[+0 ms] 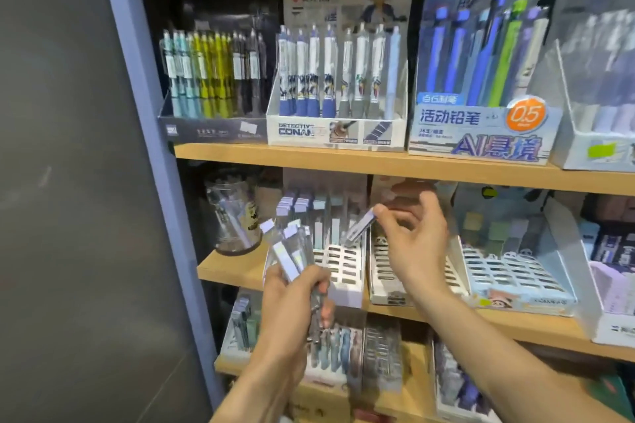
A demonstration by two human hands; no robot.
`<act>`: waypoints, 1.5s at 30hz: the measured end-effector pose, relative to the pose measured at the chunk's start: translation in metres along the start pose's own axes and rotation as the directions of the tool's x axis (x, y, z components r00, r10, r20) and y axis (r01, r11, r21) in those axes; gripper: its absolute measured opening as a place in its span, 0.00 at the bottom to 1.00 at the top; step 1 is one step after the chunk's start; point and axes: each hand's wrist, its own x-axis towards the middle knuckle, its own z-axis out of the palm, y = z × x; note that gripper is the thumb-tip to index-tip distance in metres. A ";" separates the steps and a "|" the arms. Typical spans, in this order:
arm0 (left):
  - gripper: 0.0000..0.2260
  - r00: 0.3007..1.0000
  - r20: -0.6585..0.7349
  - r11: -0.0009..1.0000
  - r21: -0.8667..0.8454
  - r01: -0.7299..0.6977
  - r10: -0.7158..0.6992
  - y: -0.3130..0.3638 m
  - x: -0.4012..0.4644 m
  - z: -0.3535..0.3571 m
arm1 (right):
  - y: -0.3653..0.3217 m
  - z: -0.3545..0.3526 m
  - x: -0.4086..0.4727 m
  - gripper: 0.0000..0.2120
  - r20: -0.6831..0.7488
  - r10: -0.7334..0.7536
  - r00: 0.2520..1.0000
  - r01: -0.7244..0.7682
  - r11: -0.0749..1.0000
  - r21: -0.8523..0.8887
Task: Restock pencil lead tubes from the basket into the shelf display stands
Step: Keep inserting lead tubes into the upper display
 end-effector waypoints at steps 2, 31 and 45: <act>0.12 0.998 0.039 0.999 -0.013 0.051 -0.050 0.000 -0.001 0.002 | 0.003 0.005 0.000 0.11 0.042 -0.096 0.994 0.098 0.994 -0.040; 0.19 0.990 0.064 0.992 -0.023 0.126 -0.124 0.004 -0.009 0.008 | 0.012 0.015 0.020 0.10 0.271 -0.228 0.935 0.338 0.804 -0.489; 0.15 0.990 0.103 0.989 0.121 0.084 -0.097 0.003 -0.015 0.014 | -0.038 -0.002 -0.029 0.14 0.425 0.098 0.900 -0.094 0.995 -0.031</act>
